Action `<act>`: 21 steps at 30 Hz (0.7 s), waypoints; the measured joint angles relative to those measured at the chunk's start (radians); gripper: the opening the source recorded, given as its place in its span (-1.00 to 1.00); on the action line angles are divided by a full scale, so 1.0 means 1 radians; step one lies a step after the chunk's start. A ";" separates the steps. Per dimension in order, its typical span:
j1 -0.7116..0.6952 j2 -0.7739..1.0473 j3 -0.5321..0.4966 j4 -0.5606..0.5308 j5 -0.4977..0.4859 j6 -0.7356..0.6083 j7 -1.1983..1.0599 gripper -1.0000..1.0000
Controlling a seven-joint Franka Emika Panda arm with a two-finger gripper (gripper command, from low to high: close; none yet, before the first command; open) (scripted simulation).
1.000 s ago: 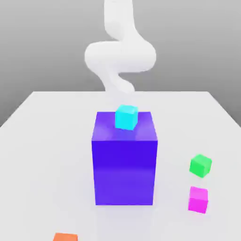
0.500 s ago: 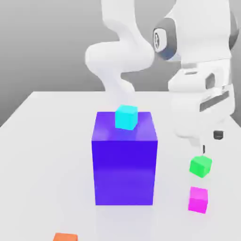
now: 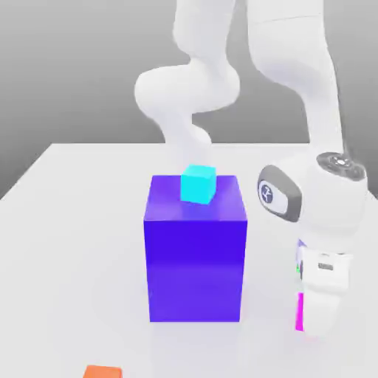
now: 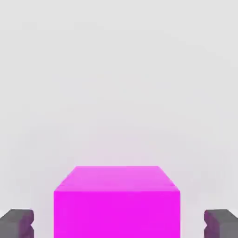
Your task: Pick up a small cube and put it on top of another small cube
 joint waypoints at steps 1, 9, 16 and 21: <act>0.000 0.000 0.000 0.000 0.000 -0.001 0.000 -1.00; -0.011 -0.155 0.016 -0.031 0.020 -0.125 -0.015 -1.00; 0.078 -0.330 0.098 -0.135 0.158 -0.194 0.165 -1.00; 0.156 -0.448 0.133 -0.218 0.186 -0.226 0.381 -1.00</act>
